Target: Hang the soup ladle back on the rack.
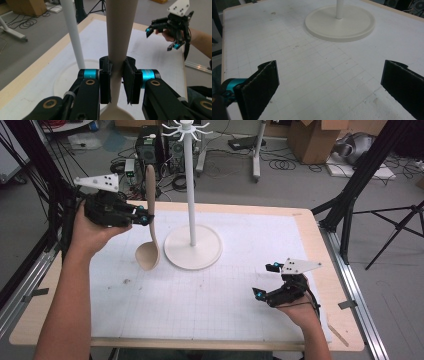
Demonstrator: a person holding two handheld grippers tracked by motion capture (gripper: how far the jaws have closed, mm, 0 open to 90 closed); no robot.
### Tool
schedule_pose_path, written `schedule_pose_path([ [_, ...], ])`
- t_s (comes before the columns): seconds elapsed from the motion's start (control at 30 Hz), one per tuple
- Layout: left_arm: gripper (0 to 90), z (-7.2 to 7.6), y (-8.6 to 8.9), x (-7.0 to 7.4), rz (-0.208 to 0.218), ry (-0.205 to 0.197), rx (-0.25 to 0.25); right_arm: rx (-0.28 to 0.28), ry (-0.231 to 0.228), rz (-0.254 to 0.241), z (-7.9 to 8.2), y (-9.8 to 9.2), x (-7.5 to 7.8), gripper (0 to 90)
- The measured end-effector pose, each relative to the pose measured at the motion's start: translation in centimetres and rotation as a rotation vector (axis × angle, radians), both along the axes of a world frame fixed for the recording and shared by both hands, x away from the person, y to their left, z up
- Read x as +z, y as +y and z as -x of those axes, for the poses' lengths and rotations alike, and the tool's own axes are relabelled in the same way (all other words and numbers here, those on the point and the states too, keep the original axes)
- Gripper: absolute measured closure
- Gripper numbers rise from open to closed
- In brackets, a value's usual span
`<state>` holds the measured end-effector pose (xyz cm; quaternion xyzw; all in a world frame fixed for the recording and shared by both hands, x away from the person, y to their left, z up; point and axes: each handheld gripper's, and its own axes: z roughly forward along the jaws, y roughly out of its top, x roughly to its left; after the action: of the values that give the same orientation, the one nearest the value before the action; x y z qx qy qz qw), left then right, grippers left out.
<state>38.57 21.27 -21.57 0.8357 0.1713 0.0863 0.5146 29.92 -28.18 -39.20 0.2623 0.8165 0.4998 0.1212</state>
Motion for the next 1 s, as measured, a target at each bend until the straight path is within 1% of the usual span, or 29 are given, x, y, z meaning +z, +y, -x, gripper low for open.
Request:
schedule_pose_path([
  [0.07, 76.7, -0.5, 0.0, 0.7, 0.008, 0.005, 0.007, -0.001, -0.005, -0.003, 0.0, 0.0, 0.0, 0.5],
  [0.1, 76.7, -0.7, 0.0, 1.0, 0.002, 0.003, 0.004, 0.000, 0.000, -0.005, 0.0, -0.1, 0.0, 0.5],
  [0.23, 76.7, -1.6, -0.2, 2.0, 0.013, 0.023, 0.002, -0.003, -0.005, -0.007, 0.0, -0.2, 0.0, 0.5],
  [0.27, 76.7, -1.8, -0.2, 2.2, 0.012, 0.024, 0.005, -0.003, -0.004, -0.008, 0.0, -0.2, 0.1, 0.5],
  [0.3, 76.7, -2.3, -0.3, 2.6, -0.001, 0.023, 0.009, -0.001, -0.006, -0.008, 0.0, -0.2, 0.0, 0.5],
  [0.33, 76.7, -2.3, -0.3, 2.6, -0.001, 0.023, 0.009, -0.002, -0.005, -0.007, 0.0, -0.2, 0.0, 0.5],
  [0.6, 76.7, -3.9, -0.9, 3.8, -0.016, 0.037, 0.021, 0.002, -0.005, -0.008, 0.0, -0.1, 0.0, 0.5],
  [0.67, 76.7, -4.2, -1.0, 4.1, -0.006, 0.039, 0.027, 0.000, -0.006, -0.009, 0.0, -0.2, 0.1, 0.5],
  [0.77, 76.7, -4.7, -1.2, 4.3, -0.028, 0.046, 0.036, 0.002, -0.008, -0.012, 0.0, -0.2, 0.1, 0.5],
  [0.83, 76.7, -4.8, -1.3, 4.4, -0.024, 0.048, 0.044, 0.002, -0.003, -0.011, 0.0, -0.2, 0.1, 0.5],
  [0.9, 76.7, -4.9, -1.3, 4.5, -0.032, 0.051, 0.045, 0.004, -0.008, -0.011, 0.0, -0.2, 0.1, 0.5],
  [1.0, 76.7, -5.2, -1.3, 4.6, -0.030, 0.056, 0.049, 0.004, -0.004, -0.008, 0.0, -0.1, 0.0, 0.5],
])
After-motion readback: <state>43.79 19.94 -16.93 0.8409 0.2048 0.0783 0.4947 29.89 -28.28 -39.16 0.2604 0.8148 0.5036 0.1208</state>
